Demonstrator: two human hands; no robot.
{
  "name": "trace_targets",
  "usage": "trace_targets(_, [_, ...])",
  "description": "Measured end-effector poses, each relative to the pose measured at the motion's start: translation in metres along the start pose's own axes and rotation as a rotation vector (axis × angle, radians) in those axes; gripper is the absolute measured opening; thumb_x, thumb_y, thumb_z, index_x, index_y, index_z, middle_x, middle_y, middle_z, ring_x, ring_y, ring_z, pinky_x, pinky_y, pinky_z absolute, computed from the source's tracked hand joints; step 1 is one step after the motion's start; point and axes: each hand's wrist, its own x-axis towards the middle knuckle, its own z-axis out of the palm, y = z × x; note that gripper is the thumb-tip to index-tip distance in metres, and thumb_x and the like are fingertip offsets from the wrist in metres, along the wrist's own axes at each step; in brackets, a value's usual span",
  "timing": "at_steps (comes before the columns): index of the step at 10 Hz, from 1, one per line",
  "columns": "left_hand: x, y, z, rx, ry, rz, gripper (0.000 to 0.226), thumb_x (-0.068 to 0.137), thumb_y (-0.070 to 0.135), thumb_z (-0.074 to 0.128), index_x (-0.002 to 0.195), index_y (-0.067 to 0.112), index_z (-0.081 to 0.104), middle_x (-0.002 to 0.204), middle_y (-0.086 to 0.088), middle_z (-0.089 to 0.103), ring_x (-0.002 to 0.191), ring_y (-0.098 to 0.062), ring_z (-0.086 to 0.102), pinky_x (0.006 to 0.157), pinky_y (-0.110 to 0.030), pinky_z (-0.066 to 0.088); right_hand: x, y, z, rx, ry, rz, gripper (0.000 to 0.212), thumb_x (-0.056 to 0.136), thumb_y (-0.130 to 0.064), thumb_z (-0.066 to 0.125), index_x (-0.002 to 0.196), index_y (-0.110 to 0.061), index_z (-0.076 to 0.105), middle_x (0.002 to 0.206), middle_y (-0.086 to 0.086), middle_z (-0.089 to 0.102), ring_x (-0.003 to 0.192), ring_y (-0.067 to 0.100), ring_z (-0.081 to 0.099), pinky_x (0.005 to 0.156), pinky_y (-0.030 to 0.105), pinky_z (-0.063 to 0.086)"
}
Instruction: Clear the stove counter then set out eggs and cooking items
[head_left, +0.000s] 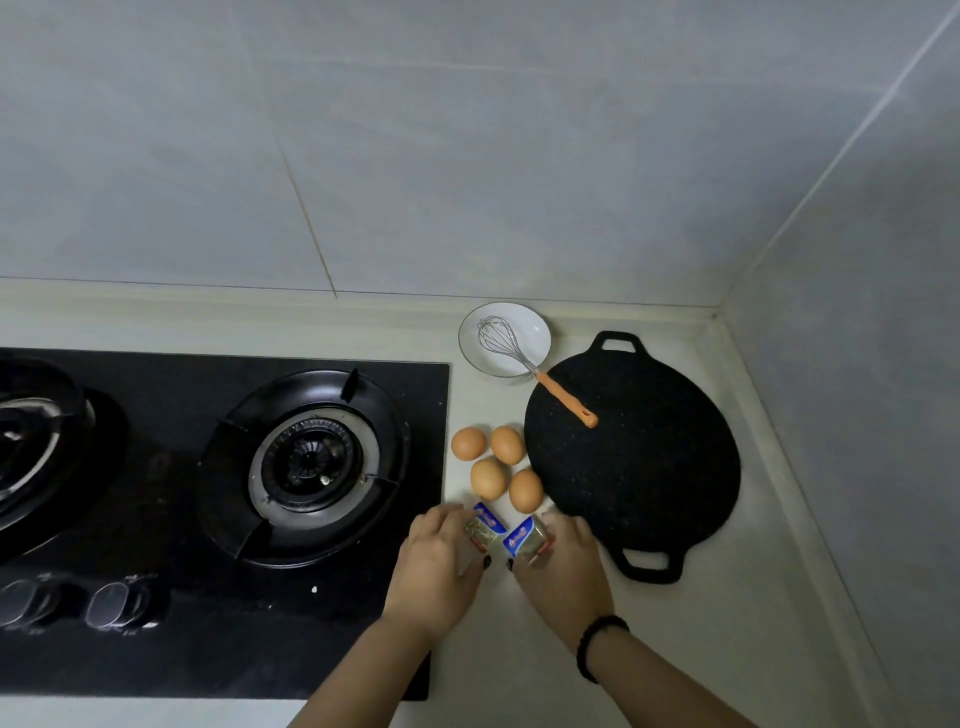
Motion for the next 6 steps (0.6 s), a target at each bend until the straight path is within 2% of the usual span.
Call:
trace_targets(1, [-0.009,0.003,-0.006,-0.005,-0.029,-0.026,0.056,0.084,0.033,0.064,0.137,0.022,0.047,0.14,0.004,0.043,0.126,-0.019,0.042,0.105,-0.03,0.037,-0.002,0.005,-0.002,-0.041,-0.037,-0.024,0.036,0.072,-0.02,0.07,0.106,-0.02,0.058,0.105,-0.004,0.05,0.099,0.017,0.053,0.083,0.029,0.048])
trace_targets(2, [-0.016,0.014,-0.01,0.145,-0.162,-0.081,0.072,0.088,0.037,0.058,0.15,0.023,0.025,0.153,0.003,0.026,0.136,-0.02,0.029,0.11,-0.033,0.033,-0.003,0.006,-0.007,-0.063,-0.063,-0.048,0.03,0.075,-0.019,0.066,0.104,-0.017,0.06,0.105,0.0,0.057,0.102,0.02,0.056,0.082,0.027,0.045])
trace_targets(3, [-0.014,0.023,-0.009,0.274,-0.271,-0.104,0.083,0.09,0.038,0.056,0.155,0.023,0.006,0.16,0.001,0.01,0.142,-0.024,0.018,0.113,-0.037,0.026,0.002,0.0,-0.012,-0.075,-0.075,0.02,0.027,0.082,-0.02,0.063,0.108,-0.015,0.058,0.109,0.001,0.06,0.108,0.022,0.057,0.083,0.027,0.045])
trace_targets(4, [-0.016,0.027,-0.006,0.374,-0.298,-0.091,0.077,0.091,0.037,0.054,0.154,0.023,0.012,0.16,0.003,0.013,0.141,-0.023,0.02,0.112,-0.037,0.024,0.005,-0.001,-0.018,-0.049,-0.145,0.07,0.035,0.083,-0.019,0.063,0.117,-0.012,0.056,0.115,0.003,0.063,0.111,0.021,0.058,0.083,0.023,0.044])
trace_targets(5, [-0.022,0.027,-0.003,0.389,-0.27,-0.109,0.069,0.092,0.034,0.051,0.152,0.023,0.021,0.157,0.003,0.021,0.14,-0.022,0.023,0.111,-0.035,0.026,0.005,-0.001,-0.023,-0.05,-0.243,0.07,0.033,0.082,-0.019,0.065,0.113,-0.015,0.056,0.111,0.002,0.068,0.101,0.016,0.063,0.073,0.021,0.046])
trace_targets(6, [-0.027,0.031,-0.003,0.368,-0.273,-0.145,0.064,0.091,0.032,0.05,0.15,0.023,0.026,0.154,0.002,0.027,0.138,-0.022,0.025,0.11,-0.035,0.028,0.006,0.0,-0.031,-0.056,-0.264,0.072,0.031,0.083,-0.017,0.063,0.113,-0.015,0.058,0.111,0.0,0.068,0.101,0.015,0.062,0.068,0.018,0.04])
